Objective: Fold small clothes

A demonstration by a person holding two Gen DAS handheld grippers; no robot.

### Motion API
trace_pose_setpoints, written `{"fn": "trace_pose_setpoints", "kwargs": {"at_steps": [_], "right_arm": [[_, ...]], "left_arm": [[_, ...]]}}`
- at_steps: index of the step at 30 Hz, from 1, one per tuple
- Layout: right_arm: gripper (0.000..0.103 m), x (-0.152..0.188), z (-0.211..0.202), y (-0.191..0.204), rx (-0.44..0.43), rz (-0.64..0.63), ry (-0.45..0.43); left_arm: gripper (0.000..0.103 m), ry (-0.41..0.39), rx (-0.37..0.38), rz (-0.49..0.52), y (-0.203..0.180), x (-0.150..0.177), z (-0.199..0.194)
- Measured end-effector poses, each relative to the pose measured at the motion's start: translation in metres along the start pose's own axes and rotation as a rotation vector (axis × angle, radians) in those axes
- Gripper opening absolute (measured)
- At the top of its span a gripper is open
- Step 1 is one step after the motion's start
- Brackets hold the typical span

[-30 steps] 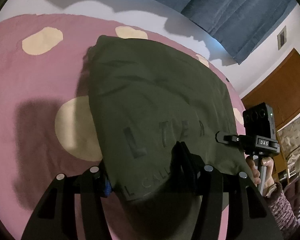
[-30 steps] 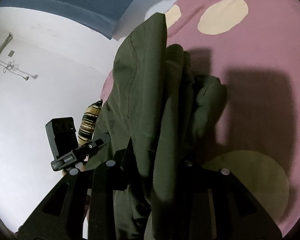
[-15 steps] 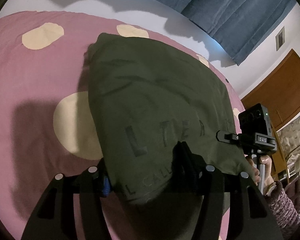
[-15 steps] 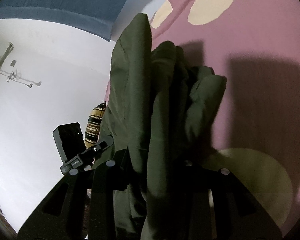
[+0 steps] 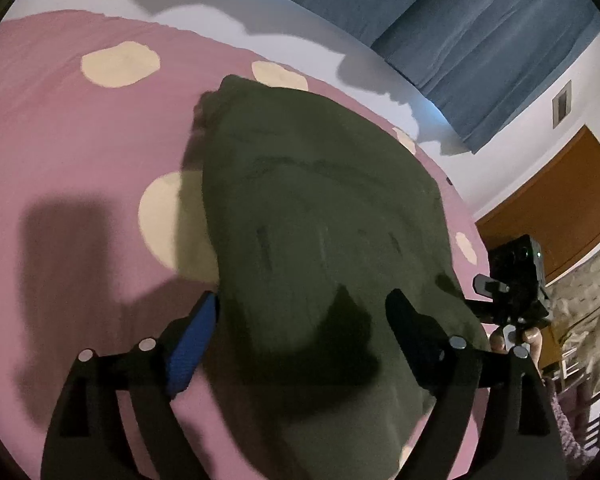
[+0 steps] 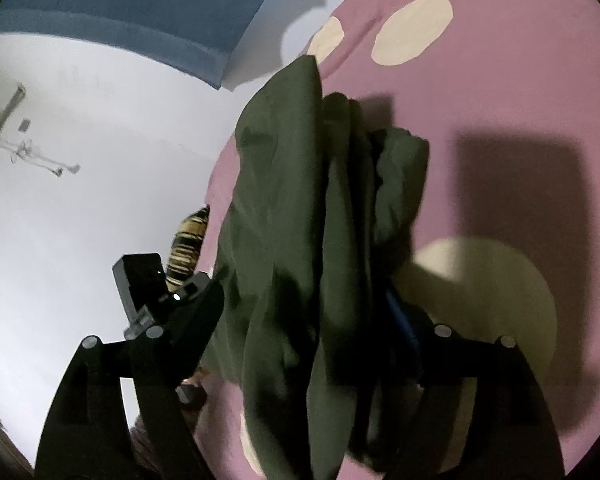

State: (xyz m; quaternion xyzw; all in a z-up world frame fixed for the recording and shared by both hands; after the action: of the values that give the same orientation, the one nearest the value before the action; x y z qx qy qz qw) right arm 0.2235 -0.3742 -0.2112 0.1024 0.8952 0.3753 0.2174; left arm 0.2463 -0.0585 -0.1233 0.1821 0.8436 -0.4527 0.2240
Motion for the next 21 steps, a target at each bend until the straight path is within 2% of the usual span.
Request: {"fn": "trace_pose_setpoints", "kwargs": {"at_steps": [6,11,12,13,14,15,18,21], "right_arm": [[0.080,0.038,-0.016,-0.002,0.069,-0.040,0.001],[0.080,0.057,-0.004,-0.001,0.073,-0.024,0.032],[0.073,0.059,-0.002,0.000,0.079,-0.031,0.028],[0.064,0.061,0.001,0.002,0.099,-0.046,0.029],[0.044,0.062,0.003,0.003,0.106,-0.043,0.041],[0.036,0.063,0.005,0.001,0.107,-0.034,0.055],[0.026,0.061,0.004,0.000,0.078,-0.015,0.057],[0.021,0.063,-0.005,0.008,0.033,-0.016,0.039]], "left_arm": [[0.086,0.043,0.016,-0.019,-0.005,0.037,-0.008],[0.085,0.059,0.038,-0.050,-0.006,0.047,-0.004],[0.085,0.067,0.046,-0.048,-0.008,0.048,-0.001],[0.080,0.081,0.038,-0.033,-0.010,0.051,0.003],[0.070,0.093,0.012,-0.007,-0.012,0.052,0.006],[0.067,0.093,-0.010,0.016,-0.015,0.052,0.008],[0.060,0.096,-0.025,0.038,-0.020,0.048,0.006],[0.057,0.090,-0.030,0.038,-0.024,0.046,0.000]]}}
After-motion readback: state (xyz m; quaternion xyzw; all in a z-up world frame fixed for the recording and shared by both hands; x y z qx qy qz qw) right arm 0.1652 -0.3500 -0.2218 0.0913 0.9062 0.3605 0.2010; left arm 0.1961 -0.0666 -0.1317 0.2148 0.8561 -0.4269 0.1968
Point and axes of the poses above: each gripper's, at about its wrist camera, not at the fingertips, and z roughly the way its jaws point, y to its left, x to its underside, the point moved 6 cm from there along z, roughly the way its jaws point, and after that the axes turned 14 degrees about x, right-handed, at the moved point
